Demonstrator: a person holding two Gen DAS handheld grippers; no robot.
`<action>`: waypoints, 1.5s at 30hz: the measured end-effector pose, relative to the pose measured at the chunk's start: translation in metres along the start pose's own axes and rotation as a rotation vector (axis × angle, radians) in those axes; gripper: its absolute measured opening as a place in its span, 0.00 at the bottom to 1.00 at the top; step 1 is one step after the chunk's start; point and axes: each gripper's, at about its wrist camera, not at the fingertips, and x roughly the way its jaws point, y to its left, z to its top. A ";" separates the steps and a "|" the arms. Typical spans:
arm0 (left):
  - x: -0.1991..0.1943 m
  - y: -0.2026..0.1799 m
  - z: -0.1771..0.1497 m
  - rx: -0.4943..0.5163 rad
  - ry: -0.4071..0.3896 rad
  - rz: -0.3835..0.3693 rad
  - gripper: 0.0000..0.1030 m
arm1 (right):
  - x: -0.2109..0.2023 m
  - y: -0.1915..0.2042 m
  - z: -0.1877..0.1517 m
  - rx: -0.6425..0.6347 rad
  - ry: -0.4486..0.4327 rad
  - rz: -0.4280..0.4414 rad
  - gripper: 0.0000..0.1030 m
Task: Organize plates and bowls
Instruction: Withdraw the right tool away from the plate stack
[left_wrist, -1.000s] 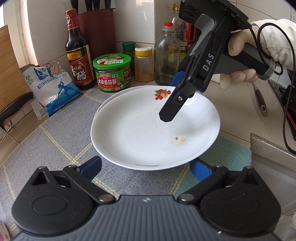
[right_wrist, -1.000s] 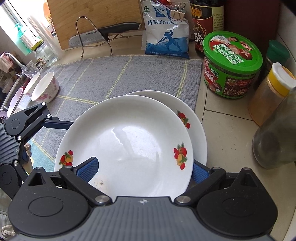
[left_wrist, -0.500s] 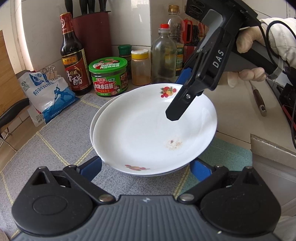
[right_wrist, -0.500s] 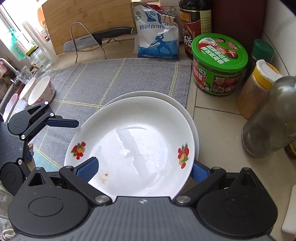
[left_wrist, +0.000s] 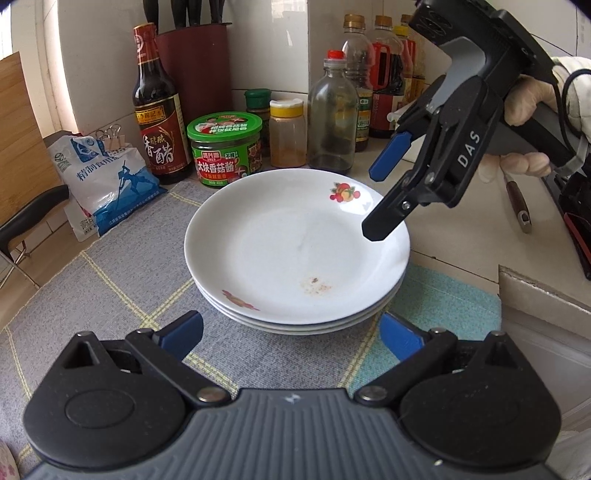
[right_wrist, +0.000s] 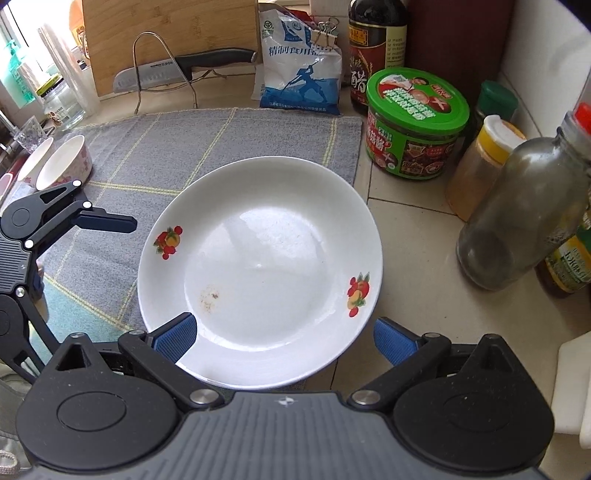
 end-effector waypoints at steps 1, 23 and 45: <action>-0.003 0.001 -0.001 -0.007 -0.005 0.006 0.98 | -0.003 0.005 -0.002 -0.014 -0.024 -0.030 1.00; -0.081 0.013 -0.022 -0.317 -0.039 0.253 0.99 | -0.040 0.101 -0.027 -0.122 -0.456 -0.111 1.00; -0.192 0.069 -0.125 -0.370 -0.005 0.414 0.99 | 0.015 0.276 -0.029 -0.268 -0.373 0.073 1.00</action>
